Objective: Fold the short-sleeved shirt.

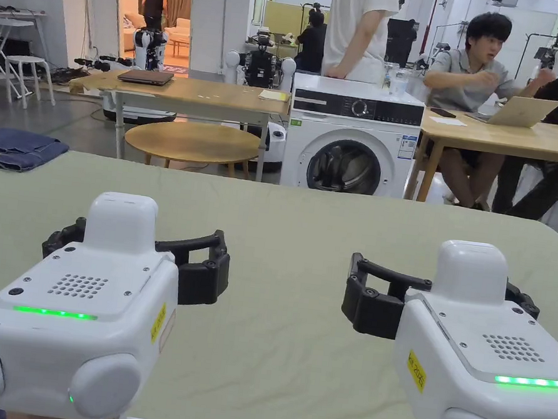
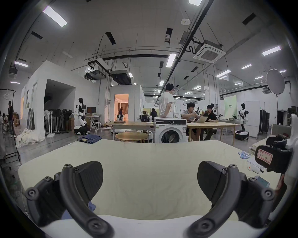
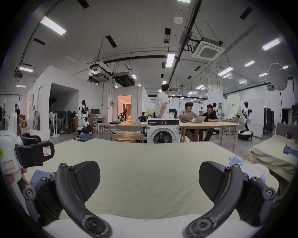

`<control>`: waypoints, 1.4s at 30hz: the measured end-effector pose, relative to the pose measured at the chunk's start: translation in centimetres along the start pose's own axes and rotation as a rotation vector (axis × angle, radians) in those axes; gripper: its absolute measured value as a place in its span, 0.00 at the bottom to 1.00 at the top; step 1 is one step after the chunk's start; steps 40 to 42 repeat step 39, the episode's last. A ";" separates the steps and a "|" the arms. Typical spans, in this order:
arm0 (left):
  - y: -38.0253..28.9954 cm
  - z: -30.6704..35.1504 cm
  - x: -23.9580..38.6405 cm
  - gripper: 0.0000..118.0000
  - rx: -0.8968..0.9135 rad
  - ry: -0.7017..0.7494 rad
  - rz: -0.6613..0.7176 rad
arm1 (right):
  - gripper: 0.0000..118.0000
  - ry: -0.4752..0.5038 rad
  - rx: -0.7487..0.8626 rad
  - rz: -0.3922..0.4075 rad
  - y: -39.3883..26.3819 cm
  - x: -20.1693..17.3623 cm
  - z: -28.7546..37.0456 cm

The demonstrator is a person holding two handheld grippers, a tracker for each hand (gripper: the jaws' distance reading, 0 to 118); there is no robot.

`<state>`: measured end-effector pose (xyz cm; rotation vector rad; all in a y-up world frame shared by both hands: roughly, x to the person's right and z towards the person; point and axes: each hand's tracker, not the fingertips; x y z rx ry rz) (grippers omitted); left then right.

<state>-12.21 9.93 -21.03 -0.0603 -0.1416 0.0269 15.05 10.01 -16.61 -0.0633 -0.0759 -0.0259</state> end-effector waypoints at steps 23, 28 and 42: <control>0.3 -0.2 0.1 0.98 -0.012 -0.015 -0.002 | 0.99 -0.138 -0.022 0.034 -0.3 -1.2 0.0; -0.1 -0.7 0.3 0.98 -0.039 -0.016 -0.008 | 0.99 -0.135 -0.037 0.116 -0.8 -2.2 -0.1; -2.5 -2.5 0.5 0.98 -0.111 -0.003 -0.020 | 0.99 -0.138 -0.141 0.033 -2.7 -0.3 -2.7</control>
